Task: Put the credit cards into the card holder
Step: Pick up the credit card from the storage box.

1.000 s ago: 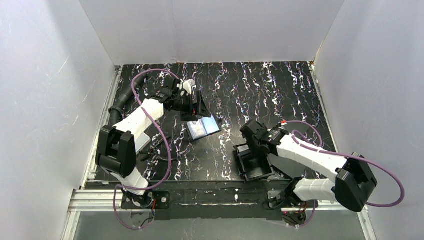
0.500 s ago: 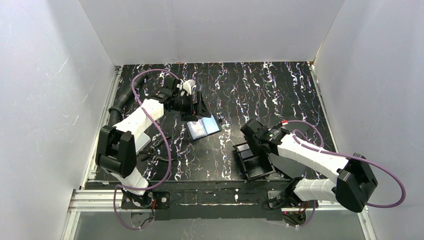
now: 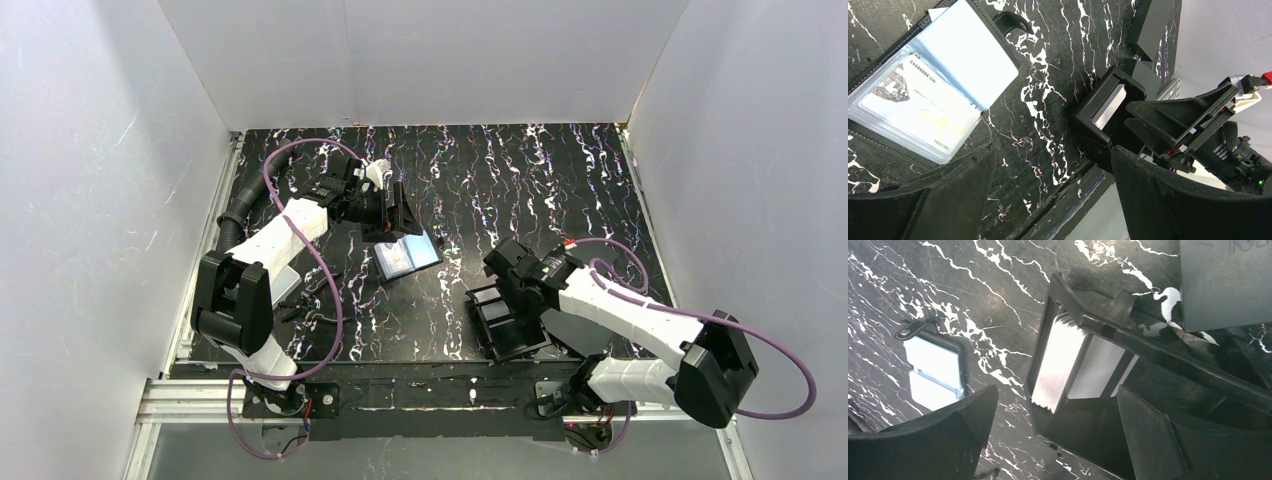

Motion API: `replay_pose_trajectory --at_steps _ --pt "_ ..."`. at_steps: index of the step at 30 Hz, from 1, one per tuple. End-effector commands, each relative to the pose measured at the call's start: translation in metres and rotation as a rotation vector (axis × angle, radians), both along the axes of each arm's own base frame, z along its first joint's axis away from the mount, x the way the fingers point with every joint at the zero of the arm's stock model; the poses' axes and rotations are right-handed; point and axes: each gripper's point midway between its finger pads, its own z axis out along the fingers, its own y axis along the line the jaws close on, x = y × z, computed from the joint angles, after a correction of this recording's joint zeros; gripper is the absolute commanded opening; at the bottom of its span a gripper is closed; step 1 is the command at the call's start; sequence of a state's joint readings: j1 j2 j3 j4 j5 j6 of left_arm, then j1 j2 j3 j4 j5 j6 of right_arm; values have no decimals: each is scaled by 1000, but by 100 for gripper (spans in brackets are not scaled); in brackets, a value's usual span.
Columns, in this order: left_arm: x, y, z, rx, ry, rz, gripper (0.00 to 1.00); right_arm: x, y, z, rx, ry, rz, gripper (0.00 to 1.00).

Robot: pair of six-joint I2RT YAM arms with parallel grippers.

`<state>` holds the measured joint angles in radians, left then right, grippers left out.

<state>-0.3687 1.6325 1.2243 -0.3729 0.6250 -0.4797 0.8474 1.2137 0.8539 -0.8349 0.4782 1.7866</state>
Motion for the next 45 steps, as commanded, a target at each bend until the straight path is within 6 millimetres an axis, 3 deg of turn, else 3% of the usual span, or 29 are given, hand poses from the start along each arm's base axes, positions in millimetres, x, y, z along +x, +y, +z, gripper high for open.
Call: replay_pose_trajectory --at_steps 1,7,16,29,36,41,45 --pt "-6 -2 14 -30 -37 -26 84 -11 -6 -8 18 7 6 98" --pt "-6 -2 12 -30 -30 -27 84 -11 -4 -24 -11 46 5 98" --pt "-6 -2 12 -27 -36 -24 84 3 7 -38 -4 8 10 98" --pt "-6 -3 13 -33 -31 -27 85 0 4 -56 0 10 -15 98" --pt "-6 -2 12 -31 -28 -26 84 11 9 -51 2 -42 -6 98" --pt "-6 -2 11 -29 -29 -27 84 17 14 -44 29 -75 -5 85" --pt "-6 -3 11 -31 -29 -27 84 19 11 -36 13 -88 -3 84"
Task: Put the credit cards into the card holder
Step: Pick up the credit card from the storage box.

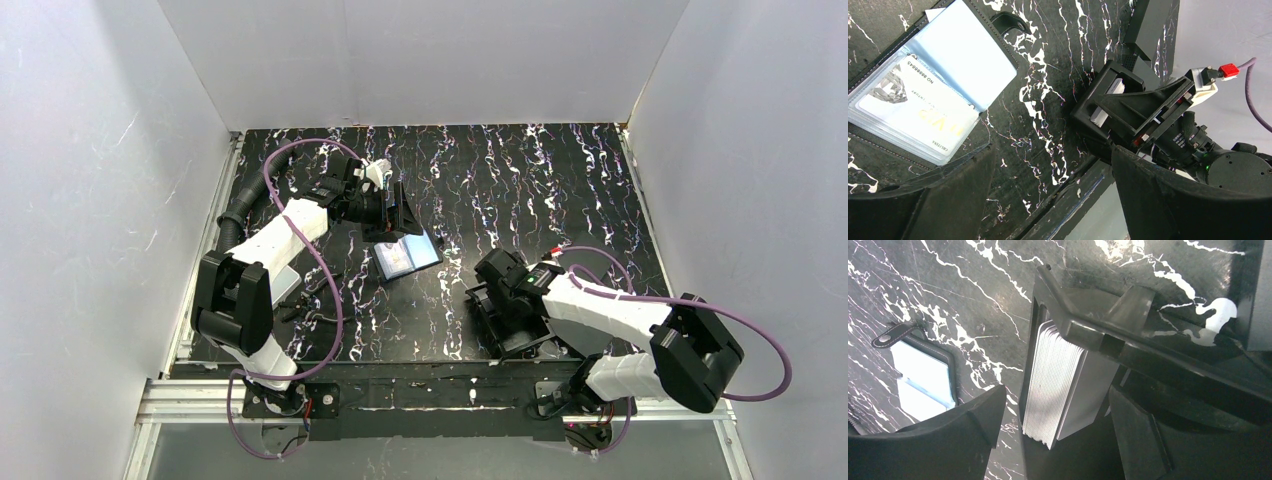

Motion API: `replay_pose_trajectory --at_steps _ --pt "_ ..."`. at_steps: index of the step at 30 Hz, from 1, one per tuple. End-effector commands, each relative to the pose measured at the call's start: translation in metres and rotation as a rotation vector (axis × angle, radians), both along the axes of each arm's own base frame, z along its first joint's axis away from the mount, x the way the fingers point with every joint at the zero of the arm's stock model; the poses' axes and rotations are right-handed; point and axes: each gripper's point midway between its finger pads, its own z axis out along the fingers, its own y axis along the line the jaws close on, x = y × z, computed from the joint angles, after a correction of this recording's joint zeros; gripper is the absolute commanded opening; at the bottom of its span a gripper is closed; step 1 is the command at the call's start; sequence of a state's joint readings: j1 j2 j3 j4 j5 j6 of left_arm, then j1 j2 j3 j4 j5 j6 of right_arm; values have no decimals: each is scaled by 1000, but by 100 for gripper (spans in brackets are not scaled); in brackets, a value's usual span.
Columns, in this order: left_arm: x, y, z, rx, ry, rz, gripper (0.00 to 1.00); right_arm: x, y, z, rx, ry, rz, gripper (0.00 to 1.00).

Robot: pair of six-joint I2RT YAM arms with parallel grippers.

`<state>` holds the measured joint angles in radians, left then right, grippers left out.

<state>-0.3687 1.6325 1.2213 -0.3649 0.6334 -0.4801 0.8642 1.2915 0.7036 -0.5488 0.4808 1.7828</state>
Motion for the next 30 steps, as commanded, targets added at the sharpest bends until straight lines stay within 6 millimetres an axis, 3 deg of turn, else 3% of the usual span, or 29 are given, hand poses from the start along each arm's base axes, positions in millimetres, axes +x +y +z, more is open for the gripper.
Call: replay_pose_trajectory --at_steps 1,19,27,30 --pt "-6 -2 11 -22 -26 -23 84 9 -7 10 -28 -54 -22 83" --pt "-6 -2 9 -22 -23 -23 84 17 -9 25 -8 -119 -41 61" --pt "-6 -3 7 -25 -14 -25 84 20 -10 39 4 -146 -47 59" --pt "-6 -3 7 -25 -14 -26 84 20 -10 41 6 -147 -48 50"
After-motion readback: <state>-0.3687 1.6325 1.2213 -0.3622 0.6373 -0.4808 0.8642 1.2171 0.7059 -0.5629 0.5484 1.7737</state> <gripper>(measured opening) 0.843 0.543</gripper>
